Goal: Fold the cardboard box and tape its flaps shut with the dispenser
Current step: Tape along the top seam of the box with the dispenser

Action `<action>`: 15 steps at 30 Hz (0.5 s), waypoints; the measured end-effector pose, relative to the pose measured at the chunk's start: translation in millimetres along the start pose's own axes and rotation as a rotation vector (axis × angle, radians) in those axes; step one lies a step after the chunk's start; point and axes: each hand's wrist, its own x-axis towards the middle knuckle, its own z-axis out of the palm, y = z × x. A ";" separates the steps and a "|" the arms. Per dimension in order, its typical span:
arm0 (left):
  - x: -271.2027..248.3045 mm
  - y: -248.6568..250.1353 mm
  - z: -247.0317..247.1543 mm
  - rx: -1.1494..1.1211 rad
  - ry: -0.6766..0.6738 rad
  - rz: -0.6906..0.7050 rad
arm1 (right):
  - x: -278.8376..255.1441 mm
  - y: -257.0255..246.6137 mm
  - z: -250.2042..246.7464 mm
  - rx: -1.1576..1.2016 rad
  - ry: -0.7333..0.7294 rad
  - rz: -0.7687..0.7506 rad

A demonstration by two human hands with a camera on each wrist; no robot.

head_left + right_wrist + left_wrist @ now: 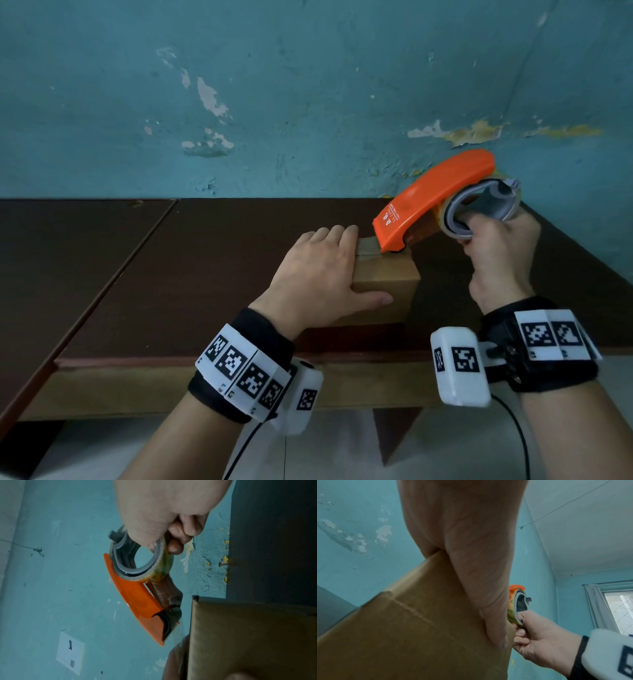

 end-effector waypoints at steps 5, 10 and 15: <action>0.3 -0.5 1.0 -0.004 0.001 0.007 | 0.4 0.1 -3.6 -0.022 0.003 -0.020; 1.1 -2.4 3.3 0.000 -0.022 0.016 | 2.2 -2.4 -8.2 -0.016 0.049 -0.023; 1.5 -4.0 5.6 0.005 -0.029 0.015 | 4.7 -8.1 -14.2 -0.105 0.054 -0.092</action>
